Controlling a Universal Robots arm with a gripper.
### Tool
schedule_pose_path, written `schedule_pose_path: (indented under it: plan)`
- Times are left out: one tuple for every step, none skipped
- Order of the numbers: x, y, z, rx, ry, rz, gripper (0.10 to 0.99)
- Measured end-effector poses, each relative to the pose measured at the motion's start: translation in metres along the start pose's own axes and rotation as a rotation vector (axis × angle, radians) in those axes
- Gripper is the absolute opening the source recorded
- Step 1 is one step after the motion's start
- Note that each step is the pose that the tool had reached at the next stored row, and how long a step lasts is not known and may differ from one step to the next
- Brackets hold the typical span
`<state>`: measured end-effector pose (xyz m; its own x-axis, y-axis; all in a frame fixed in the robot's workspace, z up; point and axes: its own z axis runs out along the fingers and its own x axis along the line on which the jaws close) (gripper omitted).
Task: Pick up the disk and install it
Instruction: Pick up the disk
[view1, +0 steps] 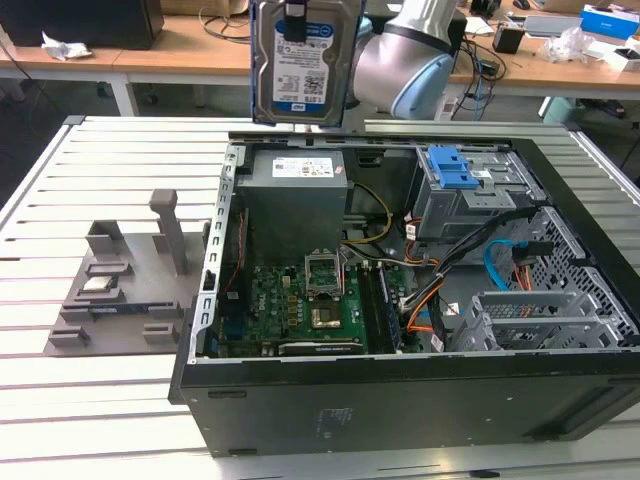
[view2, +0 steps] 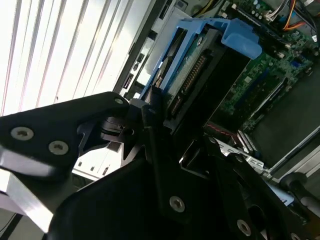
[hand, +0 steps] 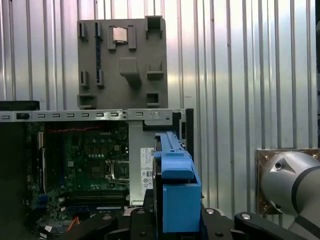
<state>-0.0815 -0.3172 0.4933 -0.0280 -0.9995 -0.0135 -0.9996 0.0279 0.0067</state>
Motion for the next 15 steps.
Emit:
schedule_pose_path:
  plan:
    - [-0.0002, -0.0056, 0.0000, 0.000, 0.0000, 0.000, 0.361]
    - [-0.0003, -0.0101, -0.0001, 0.000, 0.0000, 0.000, 0.361]
    - [-0.0004, -0.0142, -0.0001, -0.001, 0.0000, 0.000, 0.361]
    - [-0.0005, -0.0180, -0.0001, -0.001, -0.0001, 0.000, 0.361]
    - [-0.0007, -0.0236, -0.0002, -0.001, 0.0000, 0.000, 0.361]
    - [-0.0007, -0.0266, -0.0002, -0.001, 0.0000, 0.000, 0.361]
    - [-0.0009, -0.0319, -0.0002, -0.001, 0.0000, 0.000, 0.361]
    - [-0.0010, -0.0360, -0.0002, -0.001, 0.0000, 0.000, 0.361]
    - [-0.0011, -0.0398, -0.0003, -0.001, 0.0000, 0.000, 0.361]
    - [-0.0013, -0.0446, -0.0003, -0.001, 0.0001, 0.000, 0.361]
    - [-0.0014, -0.0484, -0.0003, -0.001, 0.0001, 0.000, 0.361]
    - [-0.0015, -0.0539, -0.0004, -0.001, 0.0001, 0.000, 0.361]
    - [-0.0017, -0.0622, -0.0004, -0.001, 0.0000, 0.000, 0.361]
    - [-0.0018, -0.0657, -0.0004, -0.002, 0.0000, 0.000, 0.361]
    - [-0.0019, -0.0676, -0.0005, -0.002, 0.0001, 0.000, 0.361]
